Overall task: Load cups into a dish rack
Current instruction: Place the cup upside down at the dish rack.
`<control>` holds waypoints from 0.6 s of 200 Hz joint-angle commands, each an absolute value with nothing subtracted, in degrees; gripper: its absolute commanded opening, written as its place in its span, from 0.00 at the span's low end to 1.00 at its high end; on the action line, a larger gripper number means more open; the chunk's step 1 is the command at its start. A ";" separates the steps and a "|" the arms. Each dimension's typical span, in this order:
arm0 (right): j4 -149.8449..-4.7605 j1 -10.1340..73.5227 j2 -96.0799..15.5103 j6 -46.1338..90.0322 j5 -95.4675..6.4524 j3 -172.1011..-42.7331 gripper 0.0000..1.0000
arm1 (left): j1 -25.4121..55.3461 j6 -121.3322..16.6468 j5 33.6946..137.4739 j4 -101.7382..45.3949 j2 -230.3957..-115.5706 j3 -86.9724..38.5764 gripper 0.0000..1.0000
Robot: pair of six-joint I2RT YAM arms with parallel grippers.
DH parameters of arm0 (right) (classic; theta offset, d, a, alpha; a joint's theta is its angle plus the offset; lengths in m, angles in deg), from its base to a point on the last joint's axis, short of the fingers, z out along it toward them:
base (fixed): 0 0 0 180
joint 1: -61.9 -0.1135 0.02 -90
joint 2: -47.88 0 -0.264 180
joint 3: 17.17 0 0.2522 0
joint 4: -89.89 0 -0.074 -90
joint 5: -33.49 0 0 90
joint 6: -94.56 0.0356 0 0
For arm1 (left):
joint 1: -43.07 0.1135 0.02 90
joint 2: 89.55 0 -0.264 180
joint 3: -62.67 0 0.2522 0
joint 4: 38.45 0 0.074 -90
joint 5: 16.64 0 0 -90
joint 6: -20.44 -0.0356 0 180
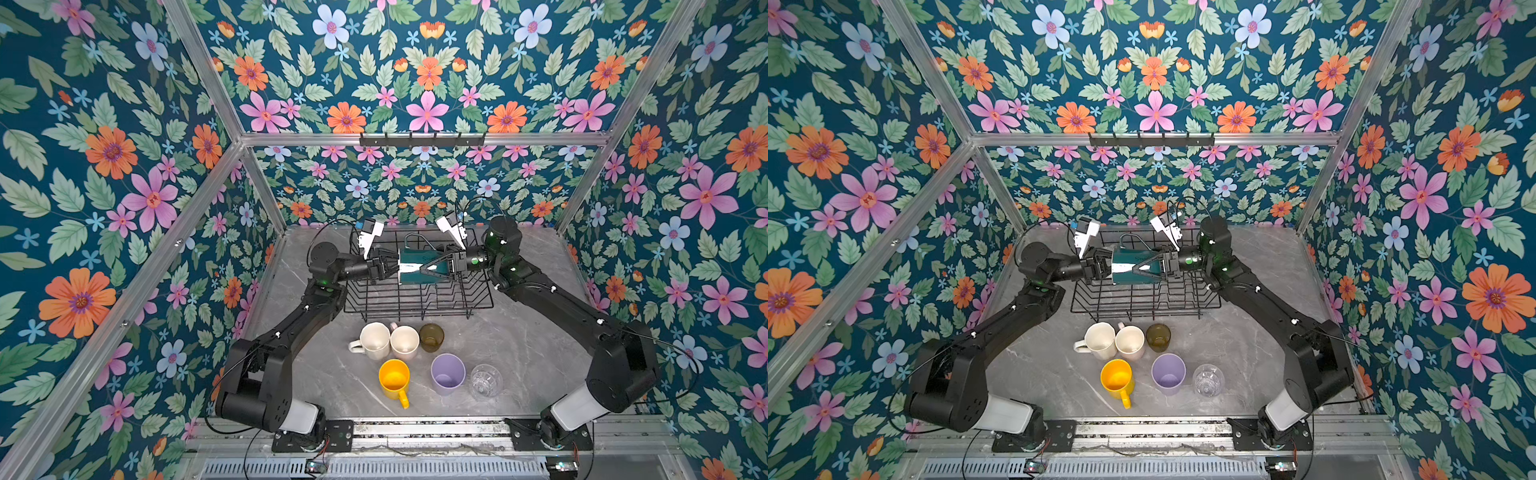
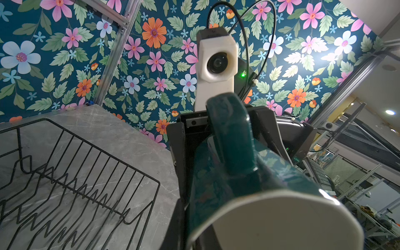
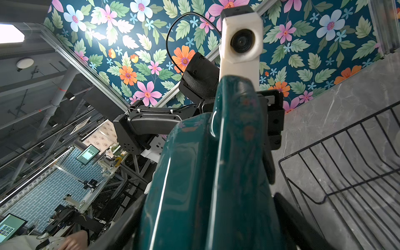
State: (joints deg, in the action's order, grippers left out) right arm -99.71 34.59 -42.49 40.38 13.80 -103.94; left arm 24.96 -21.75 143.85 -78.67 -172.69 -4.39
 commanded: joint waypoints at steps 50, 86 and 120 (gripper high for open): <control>-97.33 34.43 -40.99 42.86 10.18 -104.62 0.00 | 24.92 -20.31 143.75 -84.54 -172.35 -5.15 0.00; -96.30 34.39 -39.97 43.56 9.23 -105.10 0.00 | 24.89 -20.42 143.50 -84.45 -172.00 -5.32 0.06; -96.36 34.45 -38.98 43.67 9.03 -105.16 0.00 | 24.87 -20.58 143.32 -84.37 -171.97 -5.31 0.13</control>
State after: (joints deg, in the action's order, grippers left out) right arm -95.77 34.39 -39.78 42.02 10.65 -104.79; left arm 24.89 -20.02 143.40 -79.89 -172.42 -4.81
